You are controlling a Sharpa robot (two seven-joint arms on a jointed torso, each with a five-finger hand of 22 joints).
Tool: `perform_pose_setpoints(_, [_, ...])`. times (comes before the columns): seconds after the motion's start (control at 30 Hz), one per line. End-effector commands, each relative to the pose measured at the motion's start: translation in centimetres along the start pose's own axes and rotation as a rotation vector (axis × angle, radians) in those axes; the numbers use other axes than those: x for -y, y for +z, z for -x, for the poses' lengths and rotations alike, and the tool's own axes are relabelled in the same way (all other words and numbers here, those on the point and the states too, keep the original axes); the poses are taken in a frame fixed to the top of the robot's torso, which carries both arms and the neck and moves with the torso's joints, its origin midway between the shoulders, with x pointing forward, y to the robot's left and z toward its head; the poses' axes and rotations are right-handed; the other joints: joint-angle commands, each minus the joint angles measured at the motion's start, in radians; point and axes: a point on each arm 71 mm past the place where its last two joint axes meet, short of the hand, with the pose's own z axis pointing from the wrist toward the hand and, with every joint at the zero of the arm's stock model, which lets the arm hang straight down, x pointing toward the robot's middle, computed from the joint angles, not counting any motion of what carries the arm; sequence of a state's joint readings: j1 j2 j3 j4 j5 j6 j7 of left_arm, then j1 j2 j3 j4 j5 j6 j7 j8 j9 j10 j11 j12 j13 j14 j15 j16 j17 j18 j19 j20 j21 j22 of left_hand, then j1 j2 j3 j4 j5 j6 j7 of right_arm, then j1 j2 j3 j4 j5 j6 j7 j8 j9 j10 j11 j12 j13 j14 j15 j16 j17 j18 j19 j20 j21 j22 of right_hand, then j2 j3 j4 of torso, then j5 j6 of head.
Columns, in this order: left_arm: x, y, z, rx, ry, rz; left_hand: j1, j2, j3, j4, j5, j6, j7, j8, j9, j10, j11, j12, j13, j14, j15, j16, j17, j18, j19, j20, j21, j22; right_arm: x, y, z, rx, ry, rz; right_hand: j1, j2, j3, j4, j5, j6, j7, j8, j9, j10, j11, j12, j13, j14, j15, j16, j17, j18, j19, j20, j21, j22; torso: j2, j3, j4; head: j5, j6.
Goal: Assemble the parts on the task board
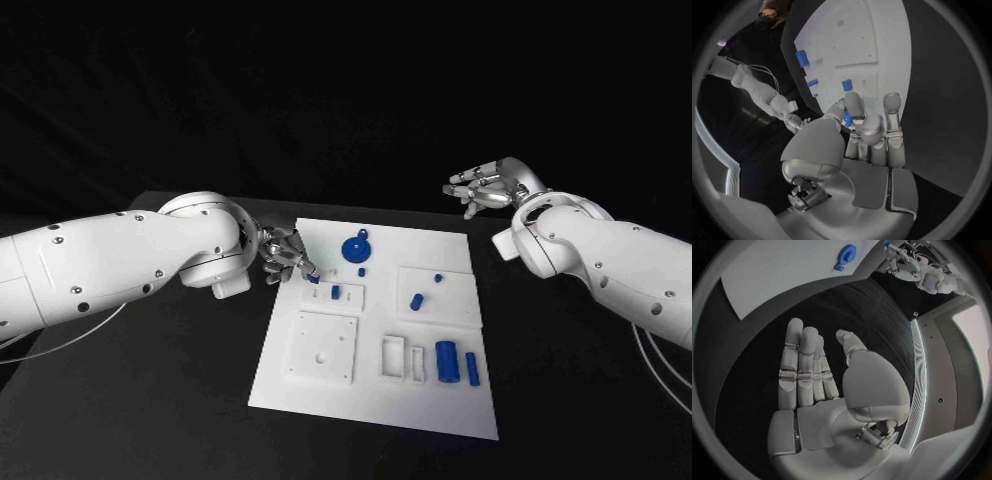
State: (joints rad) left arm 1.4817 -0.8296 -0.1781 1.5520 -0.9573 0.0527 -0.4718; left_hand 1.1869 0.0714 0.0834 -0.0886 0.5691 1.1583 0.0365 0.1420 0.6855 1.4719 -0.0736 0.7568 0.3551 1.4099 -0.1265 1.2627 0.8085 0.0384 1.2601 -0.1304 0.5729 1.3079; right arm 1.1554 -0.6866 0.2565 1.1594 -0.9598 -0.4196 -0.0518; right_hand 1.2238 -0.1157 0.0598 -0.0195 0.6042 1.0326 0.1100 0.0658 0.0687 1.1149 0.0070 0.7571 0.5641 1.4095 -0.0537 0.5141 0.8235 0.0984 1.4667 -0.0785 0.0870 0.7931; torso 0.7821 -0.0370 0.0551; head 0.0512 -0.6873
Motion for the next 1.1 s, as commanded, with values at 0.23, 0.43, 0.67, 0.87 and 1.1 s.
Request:
perform_pose_setpoints(0.23, [0.7,0.0,-0.7,0.048,0.108,-0.031,0.013,0.001,0.098,-0.103,0.008,0.051,-0.042,-0.006,0.001,0.041,-0.016,0.009,-0.004,0.01,0.0,0.007,0.003,0.021,-0.001,0.007,0.007,0.018,0.1,-0.1,-0.2,-0.005,0.007,0.008,0.001,0.003,0.004,-0.002,0.006,-0.004,0.001,-0.003,-0.001,-0.006,0.001,0.002,-0.002,-0.005,0.001,-0.003,-0.002,-0.013,0.021,0.008,0.001,-0.001,0.003,0.0015,-0.0031,0.011,-0.005])
perform_pose_setpoints(0.43, [0.5,0.2,-1.2,0.035,0.119,-0.024,0.013,0.001,0.098,-0.103,0.008,0.051,-0.042,-0.006,0.001,0.041,-0.016,0.009,-0.004,0.01,0.0,0.007,0.003,0.021,-0.001,0.007,0.007,0.018,0.2,-0.1,-0.2,-0.006,0.008,0.006,0.001,0.003,0.004,-0.002,0.006,-0.004,0.001,-0.003,-0.001,-0.006,0.001,0.002,-0.002,-0.005,0.001,-0.003,-0.002,-0.013,0.021,0.008,0.001,-0.001,0.003,0.0025,-0.0032,0.011,-0.007])
perform_pose_setpoints(0.67, [-0.1,0.5,-1.8,0.033,0.129,-0.008,0.012,0.002,0.099,-0.102,0.008,0.052,-0.042,-0.008,0.0,0.041,-0.016,0.012,-0.01,0.011,0.0,0.006,0.003,0.024,-0.001,0.009,0.009,0.018,0.3,-0.1,-0.4,-0.01,0.009,0.005,0.001,0.003,0.004,-0.002,0.006,-0.004,0.001,-0.003,-0.001,-0.006,0.001,0.002,-0.002,-0.005,0.001,-0.003,-0.002,-0.013,0.021,0.008,0.001,-0.001,0.002,0.0023,-0.003,0.011,-0.011])
perform_pose_setpoints(0.87, [-0.3,0.7,-2.1,0.026,0.132,0.001,0.012,0.002,0.098,-0.102,0.008,0.052,-0.042,-0.008,0.0,0.041,-0.016,0.012,-0.01,0.011,0.0,0.006,0.003,0.024,0.0,0.009,0.009,0.018,0.3,-0.1,-0.4,-0.011,0.009,0.004,0.0,0.004,0.006,-0.003,0.007,-0.005,0.001,-0.003,0.0,-0.006,0.001,0.003,-0.003,-0.005,0.001,-0.002,-0.004,-0.012,0.023,0.008,0.002,-0.009,0.002,0.0015,-0.0031,0.014,-0.012])
perform_pose_setpoints(1.1, [-0.4,0.8,-2.3,0.027,0.131,0.002,0.013,0.002,0.099,-0.102,0.008,0.052,-0.042,-0.008,0.0,0.041,-0.016,0.013,-0.013,0.011,0.0,0.006,0.003,0.025,-0.001,0.009,0.009,0.018,0.3,-0.1,-0.5,-0.013,0.01,0.003,0.0,0.004,0.006,-0.003,0.007,-0.005,0.001,-0.003,0.0,-0.006,0.001,0.003,-0.003,-0.005,0.001,-0.002,-0.004,-0.012,0.023,0.008,0.002,-0.009,0.002,0.0021,-0.0018,0.013,-0.015])
